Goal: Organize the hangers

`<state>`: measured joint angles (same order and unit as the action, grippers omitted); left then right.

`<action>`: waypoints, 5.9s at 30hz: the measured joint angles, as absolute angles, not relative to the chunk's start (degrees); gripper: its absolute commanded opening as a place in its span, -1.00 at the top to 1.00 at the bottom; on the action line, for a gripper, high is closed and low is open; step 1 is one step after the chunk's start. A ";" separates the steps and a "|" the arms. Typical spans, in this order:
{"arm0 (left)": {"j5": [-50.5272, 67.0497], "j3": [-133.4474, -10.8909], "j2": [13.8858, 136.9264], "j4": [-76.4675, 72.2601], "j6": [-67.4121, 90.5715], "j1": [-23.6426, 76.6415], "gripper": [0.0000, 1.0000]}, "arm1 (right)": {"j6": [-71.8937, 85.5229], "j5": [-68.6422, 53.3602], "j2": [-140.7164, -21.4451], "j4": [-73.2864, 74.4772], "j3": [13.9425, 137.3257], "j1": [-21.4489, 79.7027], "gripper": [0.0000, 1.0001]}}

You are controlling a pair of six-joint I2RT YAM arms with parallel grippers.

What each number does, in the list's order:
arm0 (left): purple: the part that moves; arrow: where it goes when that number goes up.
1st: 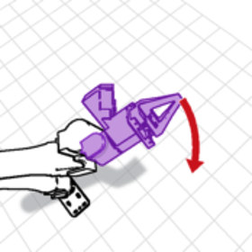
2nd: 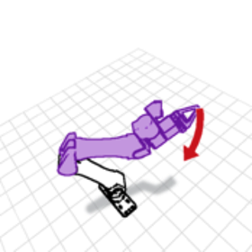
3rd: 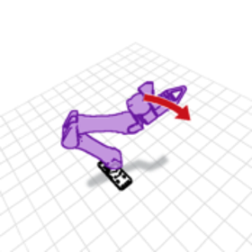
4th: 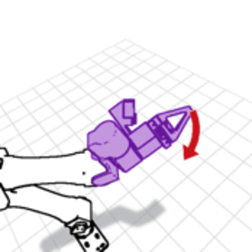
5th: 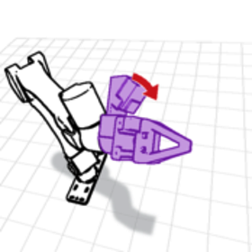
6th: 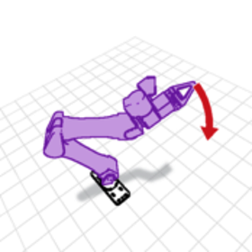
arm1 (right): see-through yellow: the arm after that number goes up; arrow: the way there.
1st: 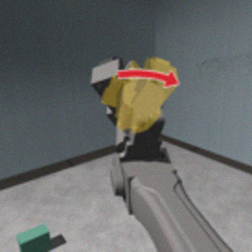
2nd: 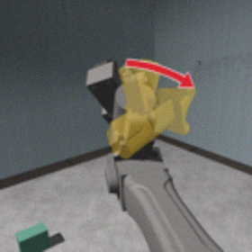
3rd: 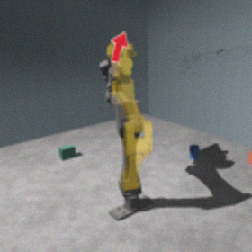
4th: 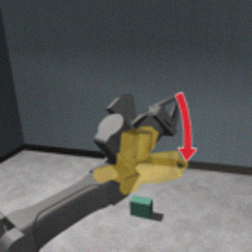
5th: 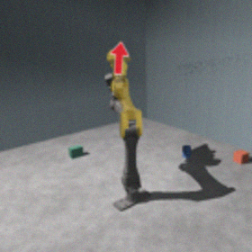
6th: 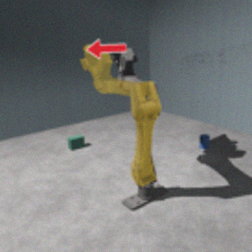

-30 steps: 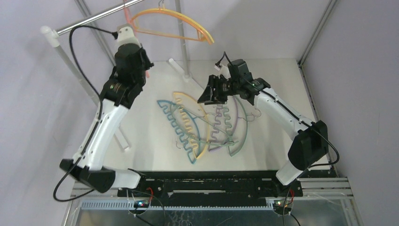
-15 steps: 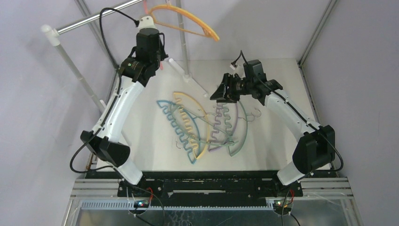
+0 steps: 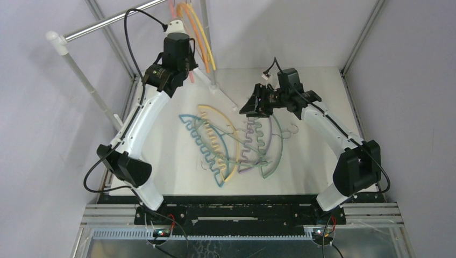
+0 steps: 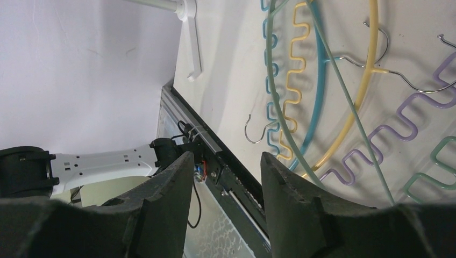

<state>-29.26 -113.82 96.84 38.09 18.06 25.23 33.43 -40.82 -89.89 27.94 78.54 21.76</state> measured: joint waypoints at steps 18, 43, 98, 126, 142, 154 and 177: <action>-19.62 -109.38 90.63 37.06 16.14 25.39 -0.99 | 32.86 -39.16 -90.13 28.03 78.48 22.76 -0.24; -6.31 -75.99 57.89 30.52 18.00 25.39 -0.99 | 14.98 -22.55 -100.47 37.58 79.70 45.21 -0.19; -9.82 -58.33 35.92 36.07 27.20 25.32 -0.89 | 20.03 -30.28 -106.83 31.22 87.64 42.70 1.00; -6.94 -47.97 37.54 29.52 33.61 26.57 -0.81 | 66.52 -38.22 -122.58 -5.54 114.74 46.46 1.00; -11.73 -47.42 44.60 23.27 36.56 27.59 0.98 | 65.34 -35.97 -121.60 -3.14 113.91 48.03 1.00; -14.00 -47.66 45.25 26.61 34.06 29.08 1.00 | 63.26 -35.31 -115.81 -1.91 106.00 45.63 0.34; -28.82 -84.75 70.22 36.34 28.10 22.28 1.00 | 28.62 -38.76 -84.77 38.22 94.48 37.19 -0.48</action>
<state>-28.82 -84.75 70.22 36.34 28.10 22.28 28.62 -38.76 -84.77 38.22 94.48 37.19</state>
